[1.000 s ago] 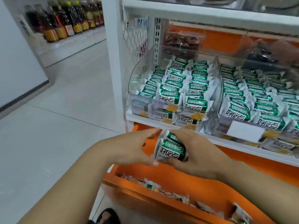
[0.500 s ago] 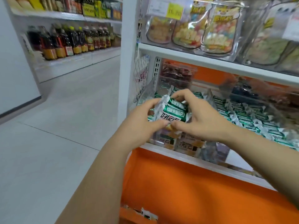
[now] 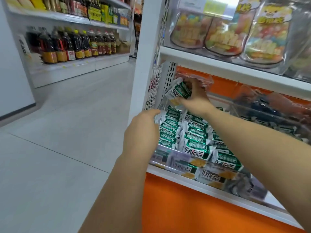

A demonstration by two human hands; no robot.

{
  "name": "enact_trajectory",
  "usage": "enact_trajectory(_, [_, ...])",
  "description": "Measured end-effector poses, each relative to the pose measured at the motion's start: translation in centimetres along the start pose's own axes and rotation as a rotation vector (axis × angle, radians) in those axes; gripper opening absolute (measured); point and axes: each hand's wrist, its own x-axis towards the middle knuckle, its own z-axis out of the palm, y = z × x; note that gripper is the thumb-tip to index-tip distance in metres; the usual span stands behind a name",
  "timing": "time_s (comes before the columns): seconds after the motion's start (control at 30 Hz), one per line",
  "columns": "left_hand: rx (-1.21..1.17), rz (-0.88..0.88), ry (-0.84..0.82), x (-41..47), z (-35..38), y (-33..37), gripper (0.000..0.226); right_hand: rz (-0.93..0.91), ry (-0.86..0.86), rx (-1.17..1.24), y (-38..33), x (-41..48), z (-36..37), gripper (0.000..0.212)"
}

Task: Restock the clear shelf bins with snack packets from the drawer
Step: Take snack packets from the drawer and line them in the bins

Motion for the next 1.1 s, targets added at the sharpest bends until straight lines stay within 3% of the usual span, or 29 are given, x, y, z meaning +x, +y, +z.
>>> enact_trajectory(0.2, [0.097, 0.152, 0.054, 0.2, 1.8, -1.2, 0.047, 0.036, -0.051, -0.014, 2.4, 2.4, 0.3, 0.065])
enact_trajectory(0.4, [0.078, 0.158, 0.111, 0.9, 2.8, -1.3, 0.044, 0.056, -0.164, -0.099, 4.6, 3.5, 1.1, 0.063])
enact_trajectory(0.6, [0.091, 0.155, 0.131, 0.9, 2.9, -1.2, 0.041, 0.051, -0.212, -0.368, 5.1, 5.5, 2.2, 0.059])
enact_trajectory(0.8, [0.099, 0.163, 0.135, 0.9, 2.9, -1.3, 0.042, 0.074, -0.227, -0.338, 5.9, 5.6, 2.3, 0.068])
enact_trajectory(0.97, [0.093, 0.172, 0.151, 0.9, 3.0, -1.3, 0.042, -0.003, -0.156, -0.433, 5.9, 5.0, 2.3, 0.021])
enact_trajectory(1.1, [0.101, 0.171, 0.145, 0.9, 3.0, -1.3, 0.042, -0.032, -0.171, -0.521, 5.2, 5.0, 1.7, 0.013])
